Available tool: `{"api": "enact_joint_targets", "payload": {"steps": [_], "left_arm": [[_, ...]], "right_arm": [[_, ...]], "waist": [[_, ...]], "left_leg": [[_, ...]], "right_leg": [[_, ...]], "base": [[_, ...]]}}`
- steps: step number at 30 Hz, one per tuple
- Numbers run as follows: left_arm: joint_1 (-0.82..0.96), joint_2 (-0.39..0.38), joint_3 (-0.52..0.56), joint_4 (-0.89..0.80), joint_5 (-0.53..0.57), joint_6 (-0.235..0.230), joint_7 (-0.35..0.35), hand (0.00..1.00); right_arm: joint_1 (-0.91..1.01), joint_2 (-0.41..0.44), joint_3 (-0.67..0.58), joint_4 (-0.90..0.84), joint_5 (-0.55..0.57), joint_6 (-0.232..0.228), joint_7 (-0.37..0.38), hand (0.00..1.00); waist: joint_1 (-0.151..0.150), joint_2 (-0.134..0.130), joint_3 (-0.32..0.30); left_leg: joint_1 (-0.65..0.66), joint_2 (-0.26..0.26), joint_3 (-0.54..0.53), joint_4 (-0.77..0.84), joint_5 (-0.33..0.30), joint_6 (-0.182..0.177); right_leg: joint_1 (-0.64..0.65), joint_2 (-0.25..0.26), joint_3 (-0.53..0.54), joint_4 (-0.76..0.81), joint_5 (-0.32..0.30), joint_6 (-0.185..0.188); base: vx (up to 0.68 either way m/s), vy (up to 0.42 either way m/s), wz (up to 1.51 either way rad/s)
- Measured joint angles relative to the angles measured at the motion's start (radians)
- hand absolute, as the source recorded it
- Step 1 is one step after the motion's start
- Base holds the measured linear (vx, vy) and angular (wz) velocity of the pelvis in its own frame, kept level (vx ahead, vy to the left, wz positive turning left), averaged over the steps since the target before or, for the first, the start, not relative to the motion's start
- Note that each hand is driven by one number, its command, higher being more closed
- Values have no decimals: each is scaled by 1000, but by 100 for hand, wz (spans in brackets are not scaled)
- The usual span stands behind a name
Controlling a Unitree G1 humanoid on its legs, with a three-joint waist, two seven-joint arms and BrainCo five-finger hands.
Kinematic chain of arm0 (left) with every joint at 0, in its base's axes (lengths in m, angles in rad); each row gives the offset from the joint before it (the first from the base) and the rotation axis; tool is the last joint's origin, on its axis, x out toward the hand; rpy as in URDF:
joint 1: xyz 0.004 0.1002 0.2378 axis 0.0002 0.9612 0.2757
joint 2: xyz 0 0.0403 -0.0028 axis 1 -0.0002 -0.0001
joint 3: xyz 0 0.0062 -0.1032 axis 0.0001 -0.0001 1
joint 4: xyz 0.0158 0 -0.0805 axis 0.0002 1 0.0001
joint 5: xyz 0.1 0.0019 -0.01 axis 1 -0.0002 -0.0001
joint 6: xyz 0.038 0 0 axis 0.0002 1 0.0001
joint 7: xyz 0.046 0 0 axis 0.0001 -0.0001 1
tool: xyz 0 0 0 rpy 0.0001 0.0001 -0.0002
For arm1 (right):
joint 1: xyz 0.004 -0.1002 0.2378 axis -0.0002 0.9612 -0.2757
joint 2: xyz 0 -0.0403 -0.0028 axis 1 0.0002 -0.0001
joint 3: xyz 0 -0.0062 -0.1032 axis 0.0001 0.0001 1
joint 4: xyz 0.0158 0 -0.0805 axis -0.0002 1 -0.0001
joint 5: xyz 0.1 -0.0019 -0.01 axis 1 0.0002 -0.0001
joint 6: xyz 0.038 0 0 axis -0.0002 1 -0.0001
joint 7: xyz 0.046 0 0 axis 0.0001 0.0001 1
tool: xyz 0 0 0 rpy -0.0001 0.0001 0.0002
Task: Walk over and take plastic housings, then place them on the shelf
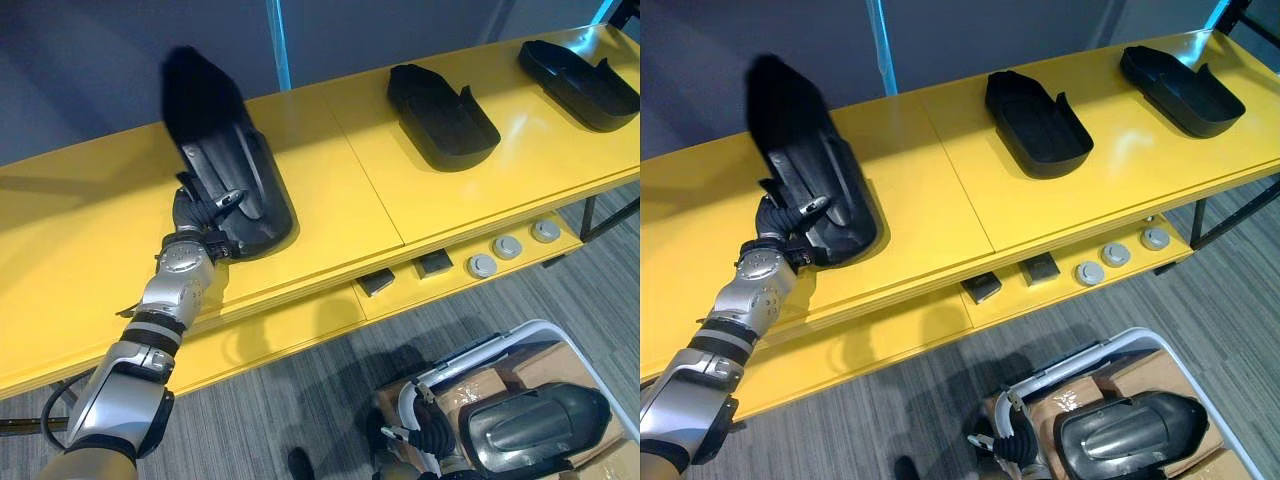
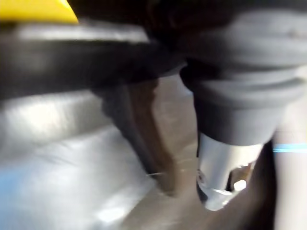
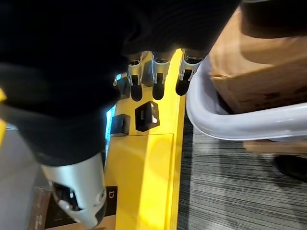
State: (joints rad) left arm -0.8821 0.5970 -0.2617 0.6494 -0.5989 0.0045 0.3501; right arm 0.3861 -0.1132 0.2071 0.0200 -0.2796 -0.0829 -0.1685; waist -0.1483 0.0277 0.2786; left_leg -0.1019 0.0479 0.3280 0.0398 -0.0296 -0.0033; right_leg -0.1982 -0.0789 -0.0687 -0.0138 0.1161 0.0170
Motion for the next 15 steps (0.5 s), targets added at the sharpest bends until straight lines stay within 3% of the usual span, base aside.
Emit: {"api": "enact_joint_targets", "payload": {"steps": [4, 10, 15], "left_arm": [[-38, 11, 0, 34, 55, 19, -7, 0], [-92, 33, 0, 79, 52, 19, -4, 0], [-94, 33, 0, 79, -31, 17, 18, 0]], "right_arm": [[0, 3, 8, 0, 0, -4, 0, 0], [1, 4, 10, 0, 0, -6, 0, 0], [1, 4, 10, 0, 0, -5, 0, 0]], "waist": [[1, -6, 7], [1, -8, 9], [0, -9, 10]], "left_leg": [[3, 0, 0, 0, 3, 0], [7, 0, 0, -1, 6, 0], [7, 0, 0, -3, 9, -1]], "right_leg": [[3, 0, 0, 0, 2, 0], [7, 0, 0, 0, 3, -1], [10, 0, 0, -8, 9, -1]], "base": [[-8, -3, 0], [0, 0, 0], [0, 0, 0]]}}
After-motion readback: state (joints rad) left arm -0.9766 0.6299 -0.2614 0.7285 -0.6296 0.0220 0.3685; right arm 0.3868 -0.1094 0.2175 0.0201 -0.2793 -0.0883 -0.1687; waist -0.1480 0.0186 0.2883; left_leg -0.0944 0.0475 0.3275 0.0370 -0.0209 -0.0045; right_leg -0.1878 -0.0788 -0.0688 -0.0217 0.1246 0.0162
